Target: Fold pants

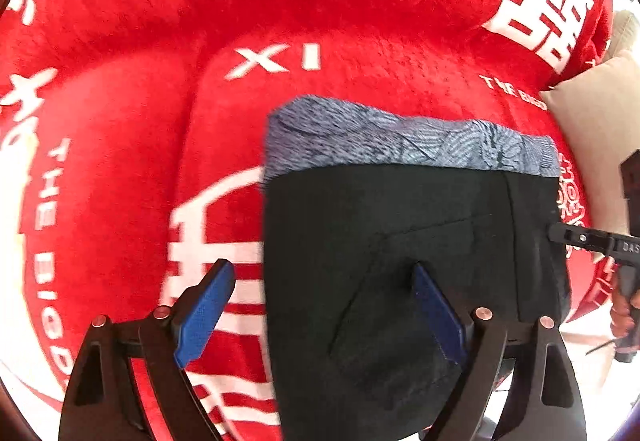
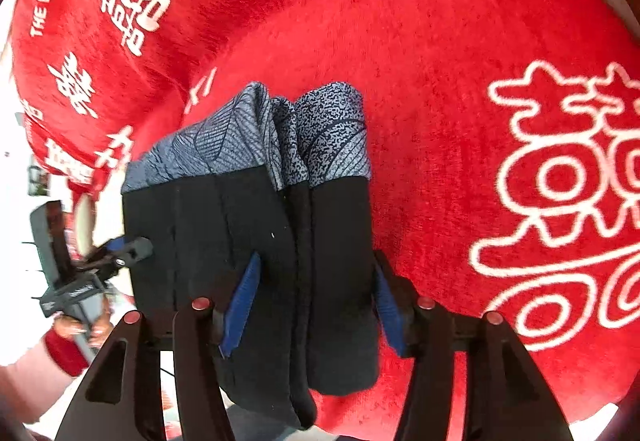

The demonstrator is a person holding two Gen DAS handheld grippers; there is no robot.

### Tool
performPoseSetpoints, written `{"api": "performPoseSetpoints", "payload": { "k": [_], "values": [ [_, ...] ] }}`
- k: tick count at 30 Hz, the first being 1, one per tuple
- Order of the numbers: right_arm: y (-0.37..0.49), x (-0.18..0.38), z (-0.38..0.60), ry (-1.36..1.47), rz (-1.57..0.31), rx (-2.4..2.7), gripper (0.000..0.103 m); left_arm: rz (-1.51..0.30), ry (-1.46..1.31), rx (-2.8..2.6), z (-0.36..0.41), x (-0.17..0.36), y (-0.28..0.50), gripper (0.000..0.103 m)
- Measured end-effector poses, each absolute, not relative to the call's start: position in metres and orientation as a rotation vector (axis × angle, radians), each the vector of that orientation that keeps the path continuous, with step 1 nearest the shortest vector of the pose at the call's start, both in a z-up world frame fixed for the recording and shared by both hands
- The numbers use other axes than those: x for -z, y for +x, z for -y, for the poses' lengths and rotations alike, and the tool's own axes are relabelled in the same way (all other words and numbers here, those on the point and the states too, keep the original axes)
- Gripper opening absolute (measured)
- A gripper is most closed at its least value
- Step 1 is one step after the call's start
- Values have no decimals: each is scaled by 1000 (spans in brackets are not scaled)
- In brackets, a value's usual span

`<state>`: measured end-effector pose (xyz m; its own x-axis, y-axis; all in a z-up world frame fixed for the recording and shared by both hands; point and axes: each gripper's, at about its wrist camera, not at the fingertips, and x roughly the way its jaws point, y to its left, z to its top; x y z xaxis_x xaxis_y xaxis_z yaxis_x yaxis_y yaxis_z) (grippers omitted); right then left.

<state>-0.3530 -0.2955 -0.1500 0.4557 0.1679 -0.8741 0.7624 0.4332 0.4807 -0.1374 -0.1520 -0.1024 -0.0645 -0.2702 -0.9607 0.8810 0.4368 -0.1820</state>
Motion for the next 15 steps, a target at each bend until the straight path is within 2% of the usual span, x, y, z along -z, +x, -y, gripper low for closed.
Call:
{"api": "performPoseSetpoints", "payload": {
  "k": [3,5,6,9,12,15],
  "values": [
    [-354,142,291,1042,-1109,527,59,-1283,616,997,143,92,-127,91],
    [-357,134,286,1029,-1130,557,52,-1265,602,997,142,80,-123,91],
    [-357,130,283,1023,-1131,570,39,-1257,591,1009,141,74,-121,91],
    [-359,112,275,1006,-1104,593,14,-1218,554,1084,152,54,-123,91],
    [-353,100,263,1013,-1064,542,14,-1224,520,1166,172,51,-132,91],
    [-340,105,250,990,-1101,510,14,-1248,517,1212,186,66,-141,91]
  ]
}}
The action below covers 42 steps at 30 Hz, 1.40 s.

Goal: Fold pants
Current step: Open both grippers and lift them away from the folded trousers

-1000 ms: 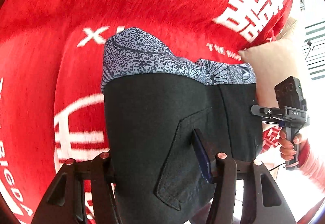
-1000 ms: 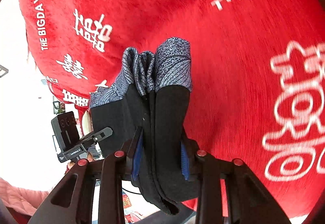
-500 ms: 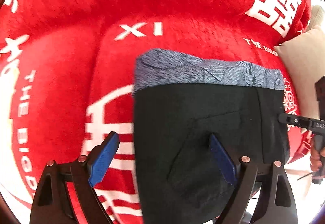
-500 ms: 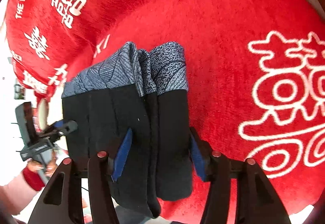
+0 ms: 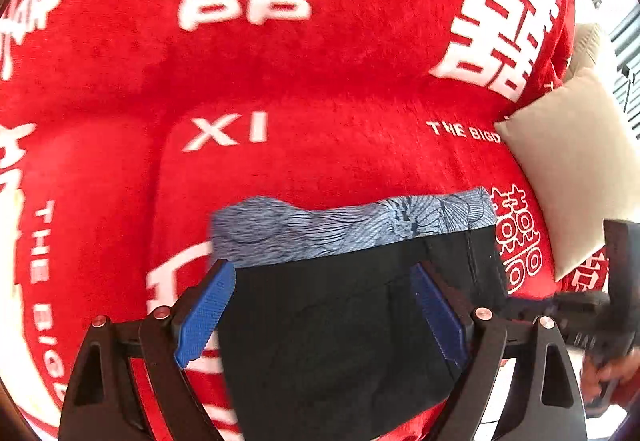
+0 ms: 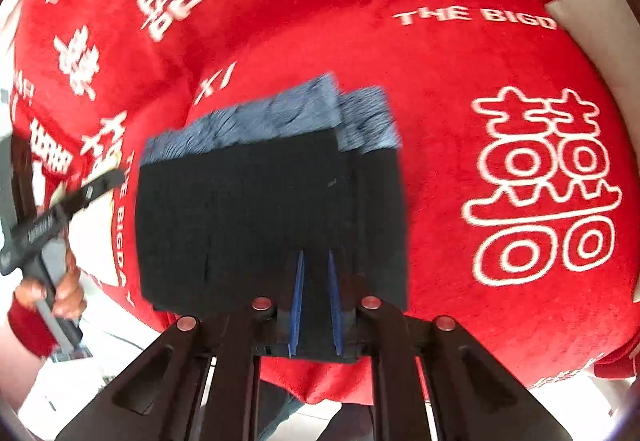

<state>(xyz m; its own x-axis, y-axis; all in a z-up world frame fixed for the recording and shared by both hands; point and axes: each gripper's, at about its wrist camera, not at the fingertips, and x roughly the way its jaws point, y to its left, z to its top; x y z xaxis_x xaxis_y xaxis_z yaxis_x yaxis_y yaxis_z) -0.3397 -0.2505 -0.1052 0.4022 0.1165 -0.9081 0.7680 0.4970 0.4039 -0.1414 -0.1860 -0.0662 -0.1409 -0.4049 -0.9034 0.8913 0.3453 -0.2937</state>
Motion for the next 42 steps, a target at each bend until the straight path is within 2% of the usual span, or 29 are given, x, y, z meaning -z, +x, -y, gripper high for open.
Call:
{"api": "performPoseSetpoints", "payload": {
  "k": [5,9,16,21,23,24,25,29,31,35,37,41,42],
  "values": [
    [-339,123,244,1025,-1128,508,13,-1272,600,1170,187,105,-148,91],
    [-343,127,247,1053,-1118,508,10,-1284,610,1147,185,116,-145,91],
    [-335,125,244,1028,-1143,525,10,-1284,670,1058,186,105,-152,91],
    [-328,117,243,1047,-1168,547,16,-1312,707,998,176,93,-158,91],
    [-330,112,240,1055,-1182,566,26,-1312,721,981,169,85,-163,91],
    [-331,109,239,1056,-1188,577,39,-1314,729,973,166,83,-165,103],
    [-332,105,237,1052,-1197,591,52,-1313,738,960,162,77,-168,103],
    [-332,91,228,1032,-1227,624,63,-1336,759,945,150,64,-175,103],
    [-332,83,222,1014,-1243,648,78,-1338,769,931,145,58,-177,103],
    [-331,66,213,993,-1241,685,84,-1337,772,915,133,41,-180,103],
    [-330,57,209,981,-1232,707,92,-1333,775,906,128,32,-181,103],
    [-325,40,200,952,-1219,727,95,-1331,794,888,117,21,-185,103],
    [-323,38,198,949,-1225,727,100,-1330,795,884,115,19,-185,103]
  ]
}}
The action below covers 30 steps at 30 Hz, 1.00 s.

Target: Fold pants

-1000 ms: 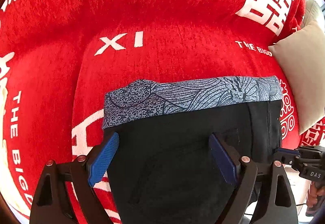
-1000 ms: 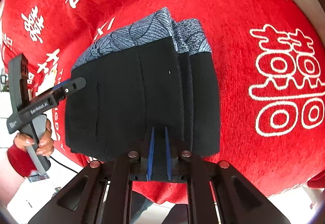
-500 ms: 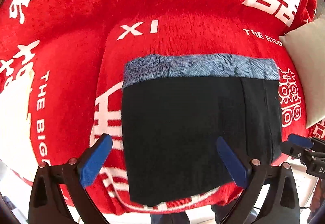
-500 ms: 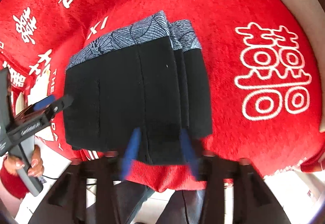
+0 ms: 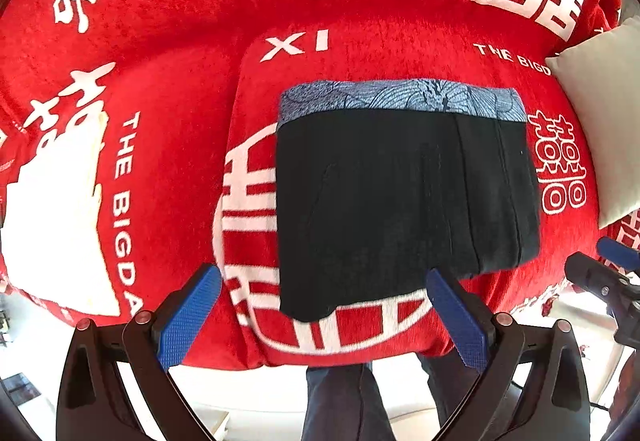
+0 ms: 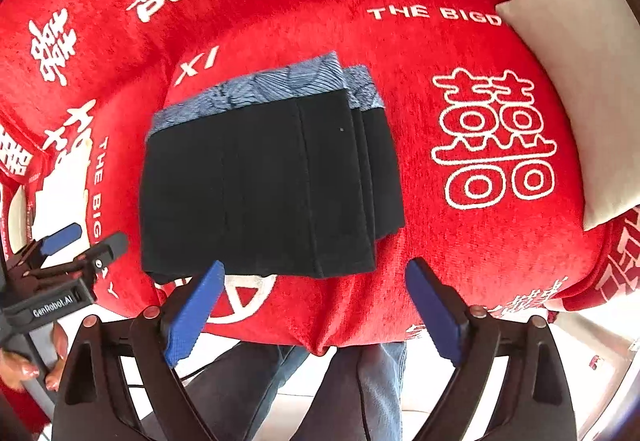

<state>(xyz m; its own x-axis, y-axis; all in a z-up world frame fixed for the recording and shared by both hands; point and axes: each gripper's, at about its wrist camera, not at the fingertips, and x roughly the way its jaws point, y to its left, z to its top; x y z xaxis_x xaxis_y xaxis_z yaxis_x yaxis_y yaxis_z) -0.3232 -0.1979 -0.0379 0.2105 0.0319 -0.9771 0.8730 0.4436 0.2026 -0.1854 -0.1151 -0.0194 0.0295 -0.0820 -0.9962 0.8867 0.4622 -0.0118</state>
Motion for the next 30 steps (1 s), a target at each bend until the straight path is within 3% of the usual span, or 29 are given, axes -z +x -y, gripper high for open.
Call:
{"api": "performPoseSetpoints", "payload": {
  "k": [30],
  "values": [
    [-293,-5,162,832,-1269,768,102,-1266,870,950,83,-15,-199,103]
  ]
}}
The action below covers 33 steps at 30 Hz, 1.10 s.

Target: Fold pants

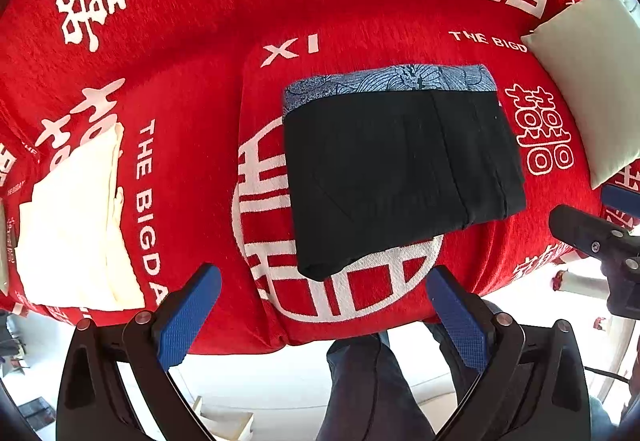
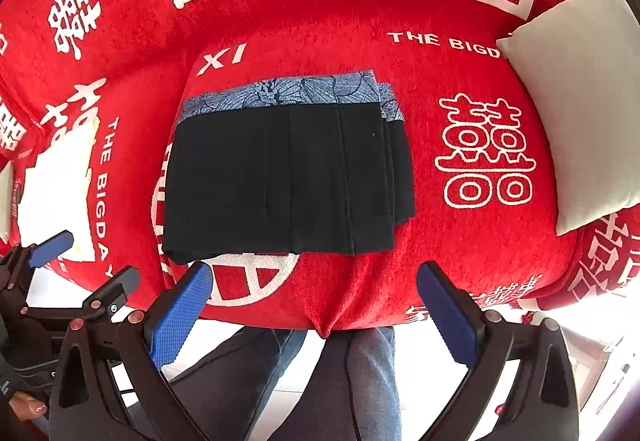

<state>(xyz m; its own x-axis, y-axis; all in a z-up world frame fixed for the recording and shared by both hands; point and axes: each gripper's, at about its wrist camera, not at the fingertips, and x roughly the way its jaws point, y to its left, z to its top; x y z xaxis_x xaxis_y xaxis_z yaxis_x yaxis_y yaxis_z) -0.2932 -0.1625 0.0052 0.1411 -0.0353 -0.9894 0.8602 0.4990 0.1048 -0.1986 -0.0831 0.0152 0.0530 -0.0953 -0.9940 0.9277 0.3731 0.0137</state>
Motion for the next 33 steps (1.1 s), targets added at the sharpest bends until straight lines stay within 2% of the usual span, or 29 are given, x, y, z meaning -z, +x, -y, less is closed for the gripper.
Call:
{"api": "performPoseSetpoints", "payload": {
  "k": [33],
  "values": [
    [-293,-5,161,825,-1271,777,102,-1222,922,975,86,-17,-214,103]
  ]
}}
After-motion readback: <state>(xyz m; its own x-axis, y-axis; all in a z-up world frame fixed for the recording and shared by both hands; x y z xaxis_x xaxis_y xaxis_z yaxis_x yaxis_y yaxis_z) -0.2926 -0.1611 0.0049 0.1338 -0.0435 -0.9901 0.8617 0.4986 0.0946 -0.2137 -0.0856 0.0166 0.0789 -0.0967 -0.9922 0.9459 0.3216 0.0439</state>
